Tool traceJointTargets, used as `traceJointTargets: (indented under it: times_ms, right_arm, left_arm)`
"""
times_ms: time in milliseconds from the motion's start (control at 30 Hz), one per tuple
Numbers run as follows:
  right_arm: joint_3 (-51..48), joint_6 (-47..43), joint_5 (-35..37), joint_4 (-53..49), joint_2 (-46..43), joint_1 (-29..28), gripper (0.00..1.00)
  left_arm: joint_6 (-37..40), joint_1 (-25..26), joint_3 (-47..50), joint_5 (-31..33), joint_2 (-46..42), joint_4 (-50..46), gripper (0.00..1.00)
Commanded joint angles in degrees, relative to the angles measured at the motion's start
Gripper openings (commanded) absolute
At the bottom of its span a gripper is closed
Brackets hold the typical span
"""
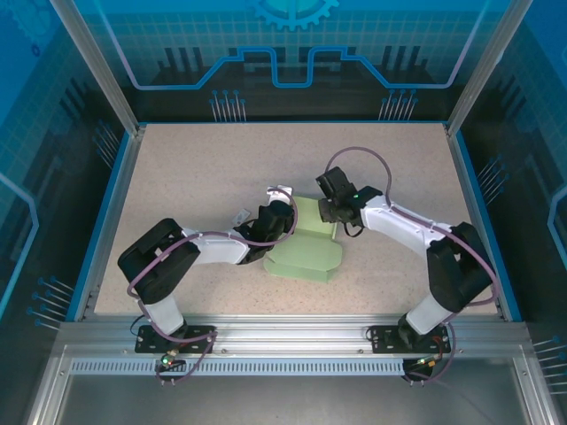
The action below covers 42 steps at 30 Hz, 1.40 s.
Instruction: Fold the paper box
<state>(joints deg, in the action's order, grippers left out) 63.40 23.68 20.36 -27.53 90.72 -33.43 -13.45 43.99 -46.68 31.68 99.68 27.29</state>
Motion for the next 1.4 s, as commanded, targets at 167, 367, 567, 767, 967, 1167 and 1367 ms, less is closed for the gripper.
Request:
traceJointTargets:
  times_ms: [167, 367, 567, 767, 967, 1167, 1367]
  right_arm:
    - [-2.28, -0.29, -7.02, 0.49, -8.47, 1.20, 0.53]
    - [-3.99, -2.80, -12.54, -0.65, -16.43, 4.25, 0.55]
    - [-6.80, -4.21, -17.84, 0.72, -20.40, 10.63, 0.55]
    - [-9.94, -5.16, -18.69, 1.31, -21.50, 14.26, 0.56]
    - [-12.68, -5.23, -18.31, 1.12, -22.48, 14.70, 0.56]
    - [-16.59, -4.02, -18.51, 1.34, -23.39, 14.95, 0.56]
    - [-18.22, -3.12, -19.92, 2.26, -22.51, 14.89, 0.56]
  left_arm:
    - [1.12, -0.21, -2.08, -0.70, -0.30, -2.89, 0.10]
    - [2.55, -2.49, -8.15, -7.43, -0.74, -20.52, 0.09]
    - [4.53, -6.19, -16.12, -16.65, 2.56, -36.41, 0.09]
    - [7.84, -8.02, -25.74, -21.95, 9.76, -46.58, 0.10]
    - [10.47, -8.23, -36.11, -25.53, 17.20, -52.79, 0.15]
    - [12.37, -8.55, -46.27, -28.67, 23.62, -57.76, 0.30]
    - [13.88, -8.98, -55.38, -28.85, 25.68, -60.41, 0.51]
